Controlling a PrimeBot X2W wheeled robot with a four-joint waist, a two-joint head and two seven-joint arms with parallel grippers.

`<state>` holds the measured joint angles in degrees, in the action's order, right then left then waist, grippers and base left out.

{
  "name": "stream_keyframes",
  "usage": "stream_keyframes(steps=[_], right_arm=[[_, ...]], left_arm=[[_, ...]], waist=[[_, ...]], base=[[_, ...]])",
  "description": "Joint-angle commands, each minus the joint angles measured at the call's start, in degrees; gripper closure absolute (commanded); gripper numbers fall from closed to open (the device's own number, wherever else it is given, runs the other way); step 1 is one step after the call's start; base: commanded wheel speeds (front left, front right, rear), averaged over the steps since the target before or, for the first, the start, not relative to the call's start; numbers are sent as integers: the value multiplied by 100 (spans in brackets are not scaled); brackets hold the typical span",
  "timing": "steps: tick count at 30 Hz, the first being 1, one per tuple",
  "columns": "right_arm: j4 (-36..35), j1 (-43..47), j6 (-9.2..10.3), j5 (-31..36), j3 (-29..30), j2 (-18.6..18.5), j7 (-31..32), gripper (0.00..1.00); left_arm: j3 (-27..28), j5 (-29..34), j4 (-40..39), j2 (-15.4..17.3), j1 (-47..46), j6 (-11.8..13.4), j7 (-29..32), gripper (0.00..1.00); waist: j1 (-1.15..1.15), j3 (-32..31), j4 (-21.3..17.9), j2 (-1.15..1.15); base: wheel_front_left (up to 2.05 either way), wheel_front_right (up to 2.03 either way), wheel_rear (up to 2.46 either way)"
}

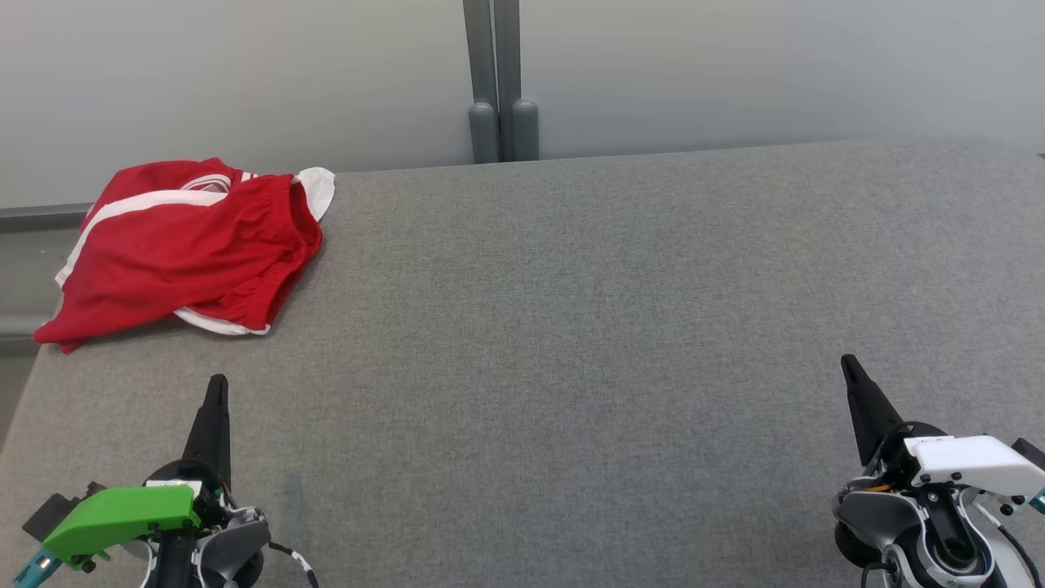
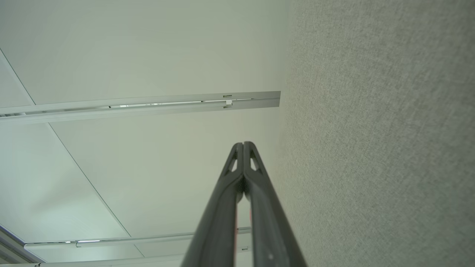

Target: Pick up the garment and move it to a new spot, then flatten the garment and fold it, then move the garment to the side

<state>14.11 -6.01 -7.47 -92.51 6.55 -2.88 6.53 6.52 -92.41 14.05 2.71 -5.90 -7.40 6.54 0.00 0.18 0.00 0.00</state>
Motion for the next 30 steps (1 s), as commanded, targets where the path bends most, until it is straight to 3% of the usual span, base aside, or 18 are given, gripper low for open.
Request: stream_keyframes(steps=[1,30], right_arm=[[-24,-35,-5,22,1,-2,12,100],[-24,-35,-5,22,1,-2,11,100]], left_arm=[[8,0,0,35,-75,-32,13,100],[8,0,0,35,-76,-32,13,100]], waist=[[0,0,0,0],[0,0,0,0]], base=[[0,0,0],[0,0,0]])
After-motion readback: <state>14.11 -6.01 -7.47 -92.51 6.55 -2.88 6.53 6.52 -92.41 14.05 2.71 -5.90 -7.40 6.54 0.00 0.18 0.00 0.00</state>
